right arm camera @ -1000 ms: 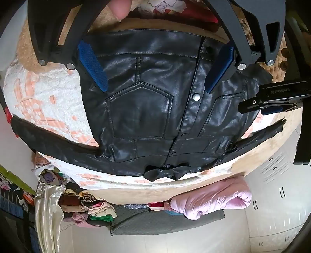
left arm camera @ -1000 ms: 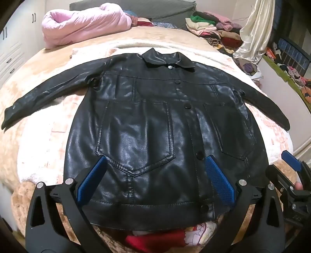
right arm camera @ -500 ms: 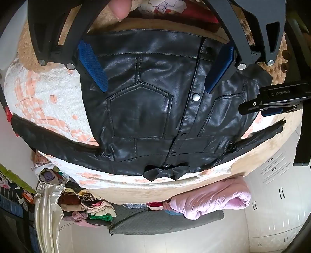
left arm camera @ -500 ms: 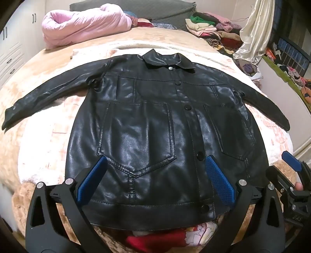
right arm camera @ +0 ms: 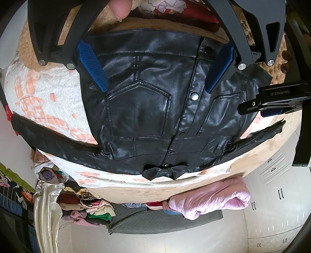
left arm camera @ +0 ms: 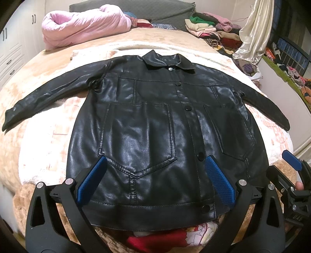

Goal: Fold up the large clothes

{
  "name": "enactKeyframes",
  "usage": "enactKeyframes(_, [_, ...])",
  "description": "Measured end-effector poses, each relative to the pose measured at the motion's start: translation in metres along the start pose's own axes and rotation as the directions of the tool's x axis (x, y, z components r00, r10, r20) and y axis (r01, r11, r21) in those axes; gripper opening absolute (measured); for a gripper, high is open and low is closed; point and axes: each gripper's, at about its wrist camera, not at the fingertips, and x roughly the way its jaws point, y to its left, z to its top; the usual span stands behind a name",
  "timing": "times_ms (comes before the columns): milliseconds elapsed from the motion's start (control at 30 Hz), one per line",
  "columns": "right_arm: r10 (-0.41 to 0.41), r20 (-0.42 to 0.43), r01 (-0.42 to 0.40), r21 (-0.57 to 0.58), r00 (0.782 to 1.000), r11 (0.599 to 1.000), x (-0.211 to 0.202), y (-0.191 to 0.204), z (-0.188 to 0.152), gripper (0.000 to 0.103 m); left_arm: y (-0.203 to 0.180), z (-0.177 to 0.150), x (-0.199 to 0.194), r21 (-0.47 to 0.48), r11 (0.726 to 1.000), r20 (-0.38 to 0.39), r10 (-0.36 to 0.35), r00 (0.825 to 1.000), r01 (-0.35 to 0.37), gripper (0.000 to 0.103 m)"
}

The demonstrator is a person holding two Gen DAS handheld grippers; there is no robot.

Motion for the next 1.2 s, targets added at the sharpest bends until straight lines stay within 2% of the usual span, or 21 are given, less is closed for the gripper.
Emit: enactKeyframes(1200, [0.002, -0.007, -0.002, 0.004, 1.000, 1.000, 0.0028, 0.0033, 0.0004, 0.099, 0.0046, 0.0030, 0.0035, 0.009, 1.000, 0.008, 0.000, 1.000, 0.000, 0.094])
